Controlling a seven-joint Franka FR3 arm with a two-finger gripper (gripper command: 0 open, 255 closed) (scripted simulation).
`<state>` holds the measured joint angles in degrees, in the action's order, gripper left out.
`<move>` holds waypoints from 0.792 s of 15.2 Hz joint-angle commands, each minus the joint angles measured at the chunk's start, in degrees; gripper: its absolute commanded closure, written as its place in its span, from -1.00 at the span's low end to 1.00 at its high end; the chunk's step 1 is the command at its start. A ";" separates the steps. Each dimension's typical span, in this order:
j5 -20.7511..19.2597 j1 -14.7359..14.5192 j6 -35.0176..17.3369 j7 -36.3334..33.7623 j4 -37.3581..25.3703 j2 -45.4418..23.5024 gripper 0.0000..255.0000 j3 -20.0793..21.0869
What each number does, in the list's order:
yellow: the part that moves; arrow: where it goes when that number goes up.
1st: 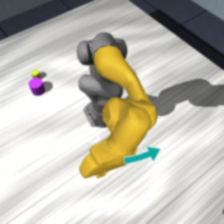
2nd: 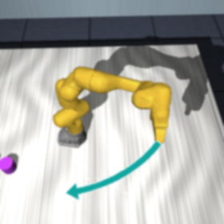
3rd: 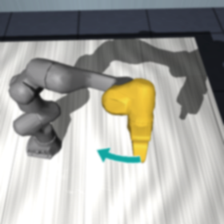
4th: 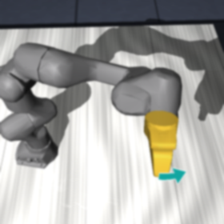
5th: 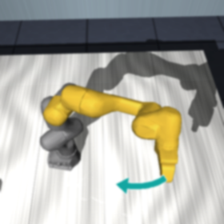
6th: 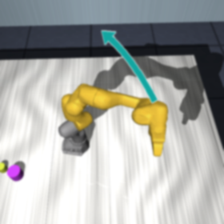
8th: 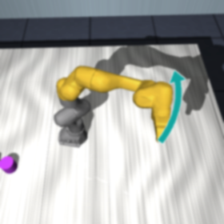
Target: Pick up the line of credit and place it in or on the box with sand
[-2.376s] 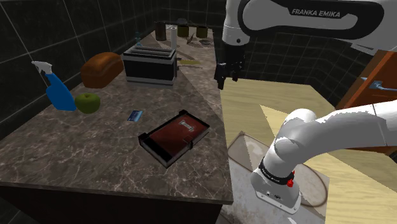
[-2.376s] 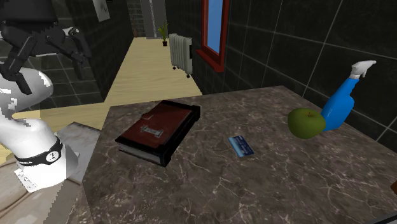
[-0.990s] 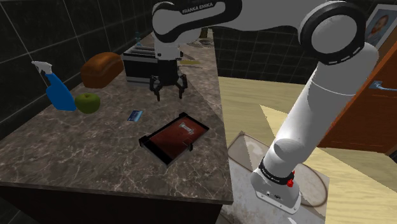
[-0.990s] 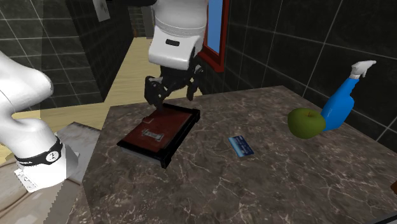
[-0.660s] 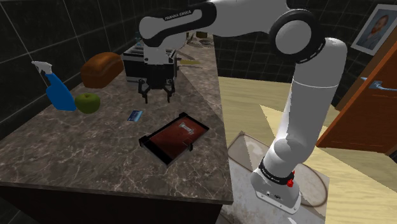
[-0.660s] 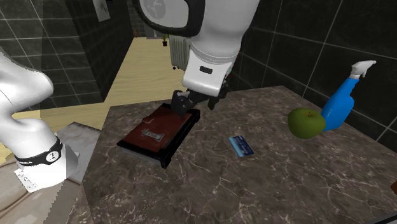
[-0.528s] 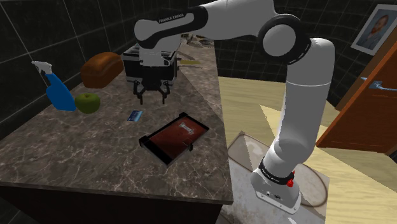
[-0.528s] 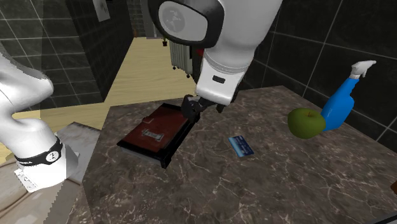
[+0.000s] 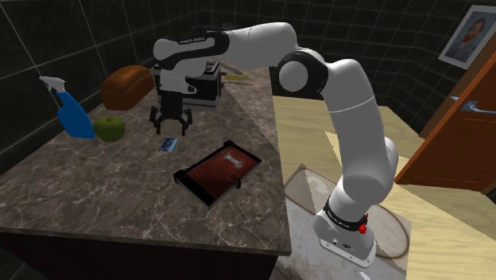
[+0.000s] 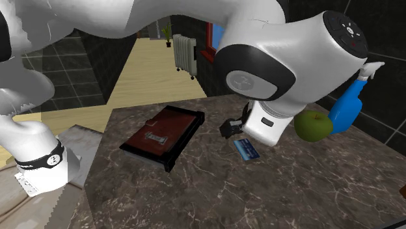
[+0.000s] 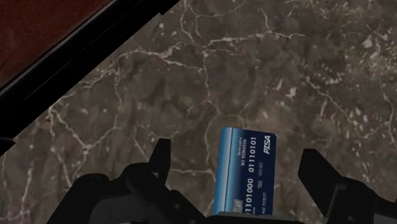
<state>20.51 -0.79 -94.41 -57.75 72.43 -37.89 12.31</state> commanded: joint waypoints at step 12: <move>1.54 -1.45 -4.35 -1.82 -0.78 -5.01 -1.00 0.30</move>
<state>22.03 -2.22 -98.67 -59.58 71.56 -42.91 12.60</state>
